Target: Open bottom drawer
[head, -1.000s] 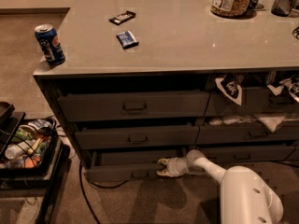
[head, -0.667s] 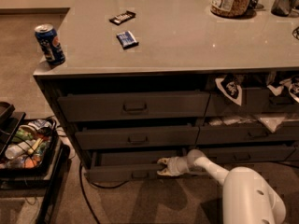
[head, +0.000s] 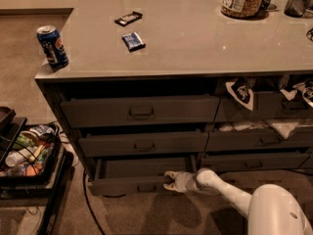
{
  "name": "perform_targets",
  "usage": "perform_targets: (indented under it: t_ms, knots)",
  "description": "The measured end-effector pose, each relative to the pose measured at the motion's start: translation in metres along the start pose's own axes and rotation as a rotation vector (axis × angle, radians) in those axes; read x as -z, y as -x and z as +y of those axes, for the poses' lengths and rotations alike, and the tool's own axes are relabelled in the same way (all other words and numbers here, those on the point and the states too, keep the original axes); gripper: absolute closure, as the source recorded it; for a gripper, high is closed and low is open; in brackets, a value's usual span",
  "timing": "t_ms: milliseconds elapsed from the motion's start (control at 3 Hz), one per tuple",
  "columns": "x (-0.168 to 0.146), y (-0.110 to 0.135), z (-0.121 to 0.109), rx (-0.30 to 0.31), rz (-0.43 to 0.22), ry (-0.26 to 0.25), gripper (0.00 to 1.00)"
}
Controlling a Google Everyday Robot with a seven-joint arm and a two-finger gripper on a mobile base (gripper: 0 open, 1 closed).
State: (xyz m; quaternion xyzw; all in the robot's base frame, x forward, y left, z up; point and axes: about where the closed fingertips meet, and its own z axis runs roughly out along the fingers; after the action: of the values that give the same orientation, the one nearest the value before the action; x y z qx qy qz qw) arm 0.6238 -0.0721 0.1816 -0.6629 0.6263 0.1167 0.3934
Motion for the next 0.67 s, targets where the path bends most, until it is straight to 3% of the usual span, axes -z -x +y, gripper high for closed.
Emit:
perform_targets:
  t_ms: [333,667]
  knots:
    - [0.0,0.0,0.0,0.0,0.0,0.0,1.0]
    - [0.0008,0.002,0.0055,-0.026,-0.004,0.083,1.0]
